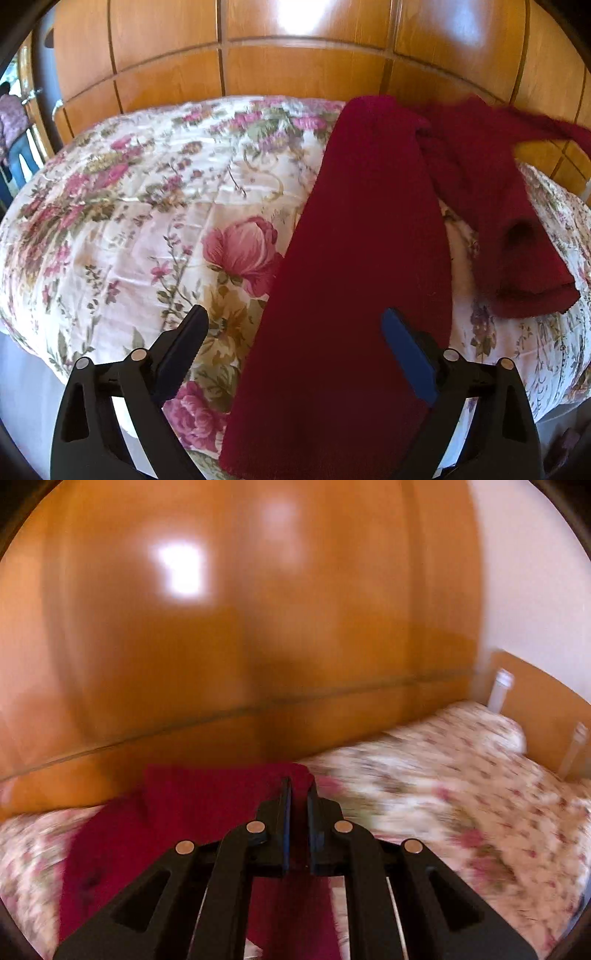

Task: Fold small clothes
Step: 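Grasp the sweater with the left tool while the right tool grasps it too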

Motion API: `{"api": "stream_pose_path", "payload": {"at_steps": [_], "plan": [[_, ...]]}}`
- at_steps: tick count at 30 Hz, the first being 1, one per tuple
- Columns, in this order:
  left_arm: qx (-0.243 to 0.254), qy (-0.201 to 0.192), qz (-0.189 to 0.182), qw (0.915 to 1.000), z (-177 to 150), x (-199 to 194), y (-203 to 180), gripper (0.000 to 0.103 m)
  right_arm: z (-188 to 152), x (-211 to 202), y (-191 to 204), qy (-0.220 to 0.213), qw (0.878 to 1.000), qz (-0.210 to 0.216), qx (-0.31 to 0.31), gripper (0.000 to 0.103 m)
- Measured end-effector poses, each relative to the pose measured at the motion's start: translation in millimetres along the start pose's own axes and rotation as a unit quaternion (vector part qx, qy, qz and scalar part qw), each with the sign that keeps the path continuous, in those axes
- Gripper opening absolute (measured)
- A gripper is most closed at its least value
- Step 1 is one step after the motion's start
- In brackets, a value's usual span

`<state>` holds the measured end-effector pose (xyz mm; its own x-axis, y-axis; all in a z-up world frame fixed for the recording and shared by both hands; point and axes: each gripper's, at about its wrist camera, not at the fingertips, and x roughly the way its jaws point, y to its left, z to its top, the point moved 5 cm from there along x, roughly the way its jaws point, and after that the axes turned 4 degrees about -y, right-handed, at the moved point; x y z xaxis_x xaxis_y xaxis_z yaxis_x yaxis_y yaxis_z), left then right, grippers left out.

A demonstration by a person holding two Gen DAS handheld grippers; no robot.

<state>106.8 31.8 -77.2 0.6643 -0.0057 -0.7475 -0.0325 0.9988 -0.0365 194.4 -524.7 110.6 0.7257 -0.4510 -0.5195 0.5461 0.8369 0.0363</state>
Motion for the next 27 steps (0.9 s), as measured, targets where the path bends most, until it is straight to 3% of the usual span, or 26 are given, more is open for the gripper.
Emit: {"api": "stream_pose_path", "payload": {"at_steps": [2,5,9,11,12,13,15,16,19,20,24,27], "plan": [[0.005,0.012,0.002,0.9999,-1,6,-2,0.092,-3,26,-44,0.015,0.998,-0.063,0.007,0.006],[0.013,0.017,0.003,0.9998,-1,10,-6,0.088,-15,56,-85,0.049,0.993,-0.107,0.027,0.006],[0.026,0.016,-0.004,0.9995,4,16,-12,0.073,-47,99,-116,0.114,0.985,-0.124,0.047,0.014],[0.033,0.016,-0.004,0.9993,6,19,-15,0.068,-60,106,-120,0.122,0.984,-0.126,0.037,0.042],[0.032,0.015,-0.008,0.9993,7,20,-15,0.066,-67,104,-121,0.123,0.983,-0.127,0.039,0.073],[0.031,0.015,-0.012,0.9993,8,21,-15,0.062,-71,98,-121,0.116,0.984,-0.124,0.05,0.079],[0.033,0.014,-0.02,0.9992,10,21,-16,0.057,-72,85,-115,0.108,0.985,-0.124,0.049,0.081],[0.034,0.013,-0.025,0.999,11,21,-16,0.049,-72,78,-110,0.107,0.986,-0.12,0.044,0.083],[0.034,0.011,-0.046,0.9983,13,20,-17,0.016,-79,48,-90,0.098,0.991,-0.086,0.024,0.084],[0.031,0.012,-0.055,0.9979,16,20,-16,0.01,-81,42,-85,0.097,0.992,-0.074,0.019,0.084],[0.015,0.001,-0.07,0.9974,30,15,-5,0.008,-114,-2,-22,0.123,0.991,0.05,-0.018,0.081],[0.009,-0.015,-0.052,0.9985,48,14,13,0.008,-150,-29,34,0.165,0.974,0.149,-0.039,0.069]]}}
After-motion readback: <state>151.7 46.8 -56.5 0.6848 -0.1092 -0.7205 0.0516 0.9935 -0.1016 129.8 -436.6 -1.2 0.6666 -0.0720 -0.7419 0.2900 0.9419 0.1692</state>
